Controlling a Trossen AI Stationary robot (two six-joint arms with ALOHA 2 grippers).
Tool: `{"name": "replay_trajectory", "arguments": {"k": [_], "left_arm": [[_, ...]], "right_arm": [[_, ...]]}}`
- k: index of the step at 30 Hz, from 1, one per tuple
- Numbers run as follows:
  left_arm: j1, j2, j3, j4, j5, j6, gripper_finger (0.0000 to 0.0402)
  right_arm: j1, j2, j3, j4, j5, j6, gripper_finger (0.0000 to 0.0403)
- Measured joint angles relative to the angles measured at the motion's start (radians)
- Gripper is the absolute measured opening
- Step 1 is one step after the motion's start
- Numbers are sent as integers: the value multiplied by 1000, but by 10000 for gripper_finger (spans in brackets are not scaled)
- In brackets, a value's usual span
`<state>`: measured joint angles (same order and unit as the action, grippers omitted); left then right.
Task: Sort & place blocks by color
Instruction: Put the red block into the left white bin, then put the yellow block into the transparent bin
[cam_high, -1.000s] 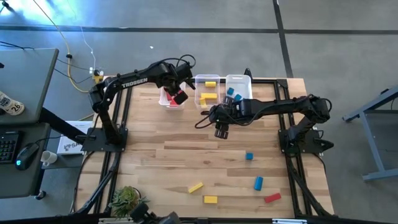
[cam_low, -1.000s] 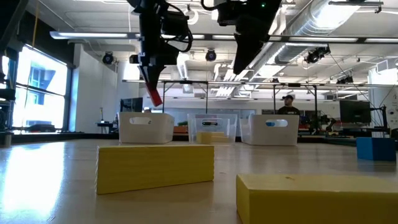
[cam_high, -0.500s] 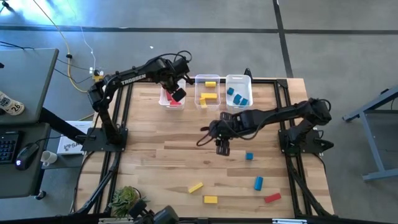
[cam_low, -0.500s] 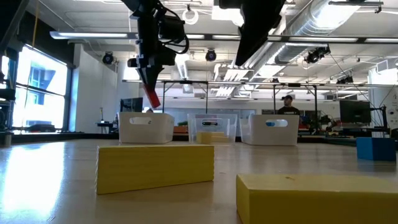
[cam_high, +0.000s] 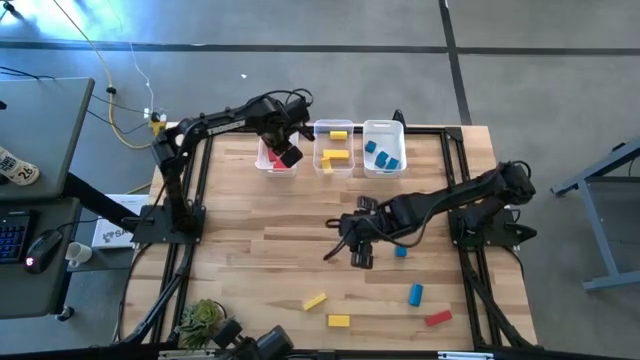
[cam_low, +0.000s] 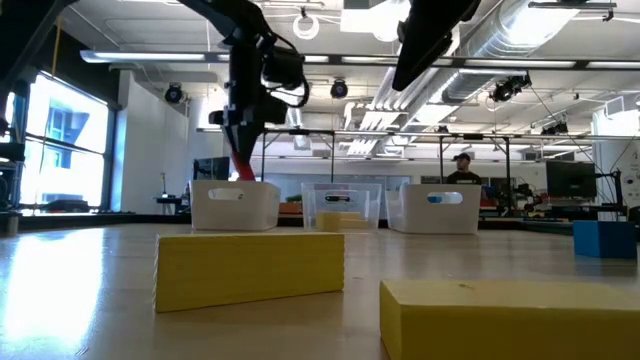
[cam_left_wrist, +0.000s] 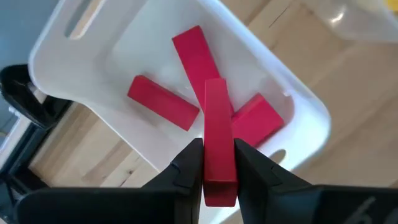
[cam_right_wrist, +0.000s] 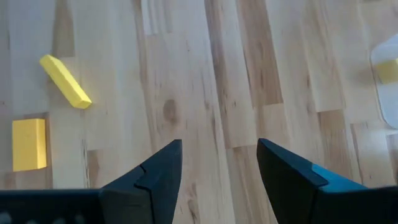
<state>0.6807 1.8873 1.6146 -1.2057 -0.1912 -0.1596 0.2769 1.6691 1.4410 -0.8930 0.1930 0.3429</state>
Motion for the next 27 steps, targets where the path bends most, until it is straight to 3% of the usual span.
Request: {"name": "replay_trajectory", "arguments": {"k": [12, 22, 27], "left_arm": [[-1, 107, 0, -28, -3, -23, 65], [-1, 114, 0, -115, -14, -46, 135], [-11, 92, 0, -120, -76, -48, 153]], "right_arm": [[25, 0, 0, 0, -3, -7, 195], [58, 0, 0, 63, -28, -3, 195], [91, 0, 0, 135, -28, -1, 195]]}}
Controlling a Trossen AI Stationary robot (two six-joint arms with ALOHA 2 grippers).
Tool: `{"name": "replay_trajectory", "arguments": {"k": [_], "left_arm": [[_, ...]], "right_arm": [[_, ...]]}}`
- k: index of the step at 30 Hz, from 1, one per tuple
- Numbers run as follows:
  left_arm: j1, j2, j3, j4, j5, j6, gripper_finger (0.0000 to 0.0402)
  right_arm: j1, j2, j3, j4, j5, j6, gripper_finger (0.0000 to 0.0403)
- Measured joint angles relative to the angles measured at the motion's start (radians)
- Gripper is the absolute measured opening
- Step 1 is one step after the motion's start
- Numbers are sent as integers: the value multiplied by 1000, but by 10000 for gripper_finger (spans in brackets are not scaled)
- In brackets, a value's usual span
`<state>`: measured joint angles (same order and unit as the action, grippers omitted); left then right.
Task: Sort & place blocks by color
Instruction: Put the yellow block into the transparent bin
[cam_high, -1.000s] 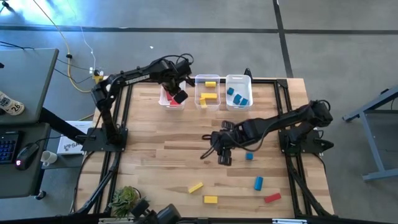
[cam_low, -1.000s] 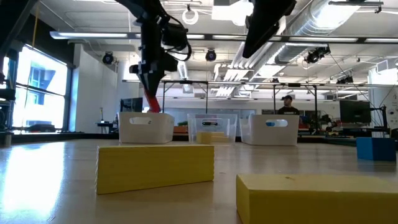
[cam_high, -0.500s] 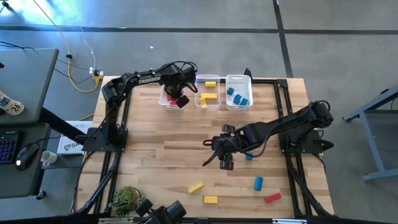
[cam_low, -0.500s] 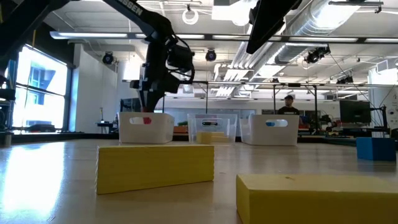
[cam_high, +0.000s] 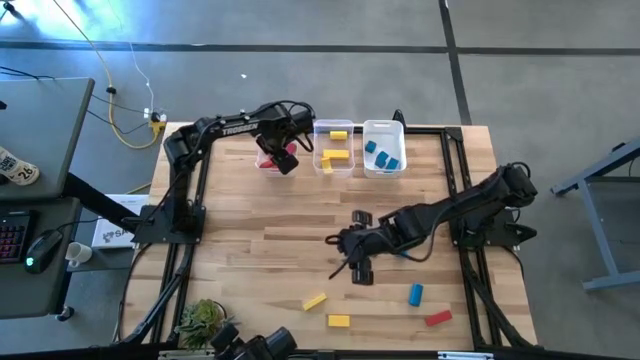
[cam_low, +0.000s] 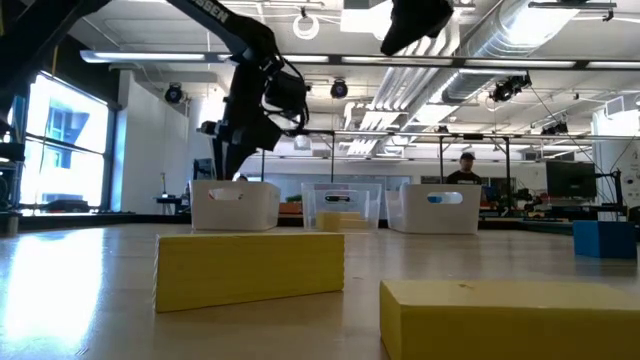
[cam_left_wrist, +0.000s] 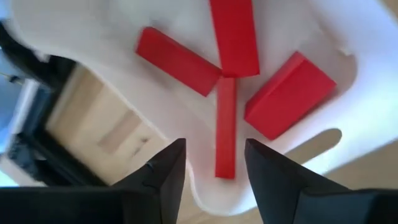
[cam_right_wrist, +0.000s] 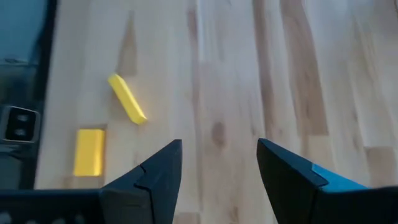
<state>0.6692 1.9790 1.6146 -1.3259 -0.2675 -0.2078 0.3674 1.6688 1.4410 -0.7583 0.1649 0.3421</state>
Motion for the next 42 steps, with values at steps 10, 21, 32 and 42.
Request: {"name": "replay_trajectory", "arguments": {"k": [10, 21, 32, 42], "left_arm": [[-71, -163, 1, 2, -31, -48, 154], [-205, -338, 2, 3, -12, -122, 154], [-293, -383, 2, 4, 3, -182, 154], [-318, -383, 2, 4, 3, -183, 154]], "right_arm": [[84, 0, 0, 120, 0, 95, 195], [193, 90, 0, 305, -17, 133, 195], [263, 229, 0, 343, 26, 125, 195], [284, 347, 0, 374, 44, 203, 195]]}}
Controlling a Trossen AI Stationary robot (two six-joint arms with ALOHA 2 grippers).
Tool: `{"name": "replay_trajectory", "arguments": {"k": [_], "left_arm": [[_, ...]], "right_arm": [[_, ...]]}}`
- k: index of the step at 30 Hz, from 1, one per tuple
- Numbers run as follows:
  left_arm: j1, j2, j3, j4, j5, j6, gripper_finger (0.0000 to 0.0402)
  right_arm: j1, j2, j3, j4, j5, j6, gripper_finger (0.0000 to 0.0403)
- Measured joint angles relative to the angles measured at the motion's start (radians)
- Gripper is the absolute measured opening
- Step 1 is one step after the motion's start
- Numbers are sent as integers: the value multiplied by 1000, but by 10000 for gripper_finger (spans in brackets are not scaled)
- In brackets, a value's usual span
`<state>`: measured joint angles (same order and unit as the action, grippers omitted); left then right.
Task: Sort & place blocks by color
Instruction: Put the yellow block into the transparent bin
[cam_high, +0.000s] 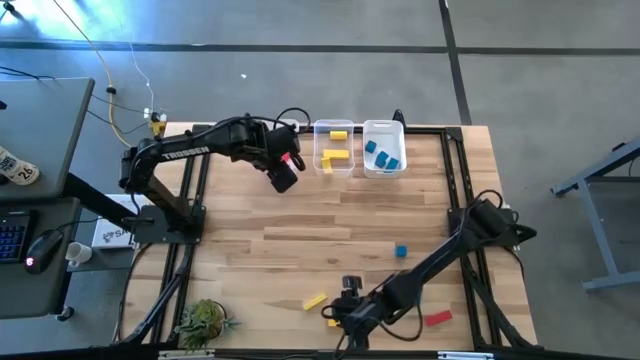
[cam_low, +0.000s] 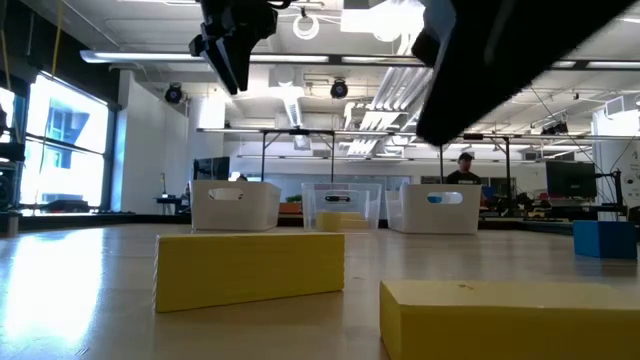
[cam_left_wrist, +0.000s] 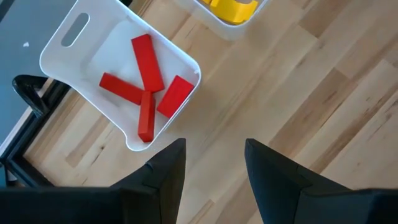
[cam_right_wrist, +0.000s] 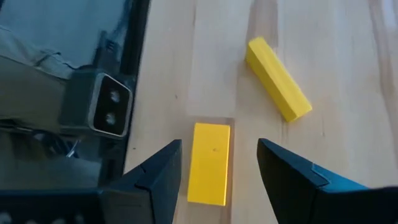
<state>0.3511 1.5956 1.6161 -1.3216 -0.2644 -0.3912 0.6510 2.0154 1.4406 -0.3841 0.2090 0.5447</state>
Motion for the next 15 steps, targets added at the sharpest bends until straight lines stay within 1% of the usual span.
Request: {"name": "replay_trajectory", "arguments": {"k": [9, 15], "left_arm": [[0, 0, 0, 1, 0, -3, 154], [0, 1, 0, 1, 0, -3, 152]], "right_arm": [[14, 47, 0, 3, -2, 19, 195], [19, 53, 0, 7, 0, 14, 195]]}}
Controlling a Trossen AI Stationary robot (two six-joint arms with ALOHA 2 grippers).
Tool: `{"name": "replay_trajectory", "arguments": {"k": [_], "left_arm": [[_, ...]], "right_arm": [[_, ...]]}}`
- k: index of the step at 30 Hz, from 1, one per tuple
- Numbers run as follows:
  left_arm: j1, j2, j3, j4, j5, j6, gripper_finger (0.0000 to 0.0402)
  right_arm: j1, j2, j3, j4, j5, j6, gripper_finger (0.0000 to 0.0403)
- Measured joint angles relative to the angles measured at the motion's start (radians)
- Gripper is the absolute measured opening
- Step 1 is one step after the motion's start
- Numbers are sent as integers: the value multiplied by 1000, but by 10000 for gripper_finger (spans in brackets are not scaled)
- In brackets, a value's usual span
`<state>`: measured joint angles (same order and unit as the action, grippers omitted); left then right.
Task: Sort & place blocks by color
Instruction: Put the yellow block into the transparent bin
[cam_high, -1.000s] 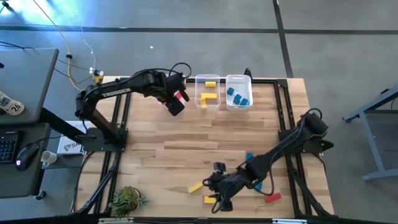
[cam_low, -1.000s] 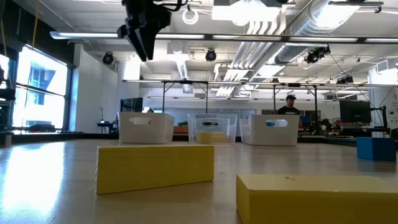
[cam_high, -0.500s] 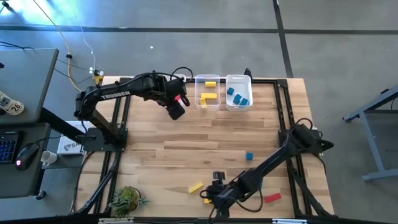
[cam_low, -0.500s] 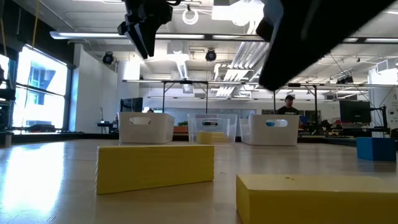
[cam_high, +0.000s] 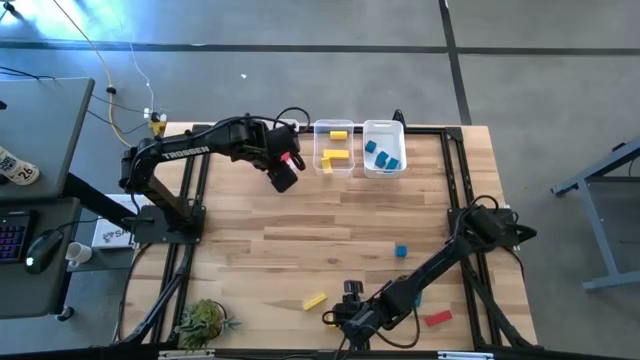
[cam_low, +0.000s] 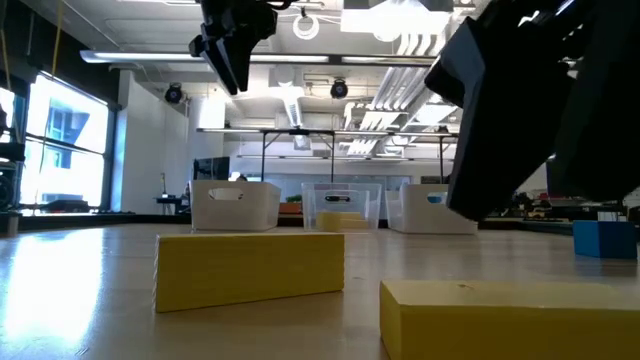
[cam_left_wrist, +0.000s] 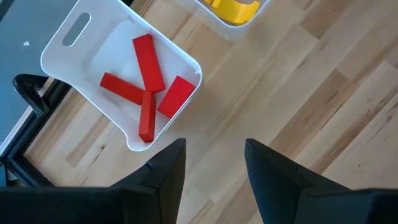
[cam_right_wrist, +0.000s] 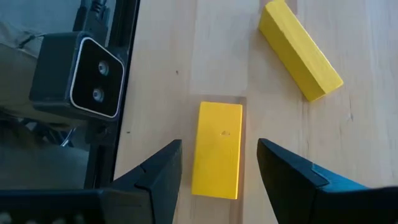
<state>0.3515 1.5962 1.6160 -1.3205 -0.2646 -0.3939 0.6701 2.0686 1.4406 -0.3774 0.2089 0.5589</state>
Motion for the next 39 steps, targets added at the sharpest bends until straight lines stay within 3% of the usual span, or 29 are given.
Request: {"name": "replay_trajectory", "arguments": {"k": [22, 25, 30, 39], "left_arm": [[0, 1, -1, 2, -5, -23, 153], [0, 1, -1, 2, -6, -23, 154], [0, 1, -1, 2, -8, -23, 152], [0, 1, -1, 2, -8, -23, 152]], "right_arm": [[8, 90, 6, -29, 34, 43, 193], [7, 91, 5, -34, 34, 43, 171], [5, 91, 5, -40, 17, 43, 97], [3, 77, 21, -59, 30, 62, 97]]}}
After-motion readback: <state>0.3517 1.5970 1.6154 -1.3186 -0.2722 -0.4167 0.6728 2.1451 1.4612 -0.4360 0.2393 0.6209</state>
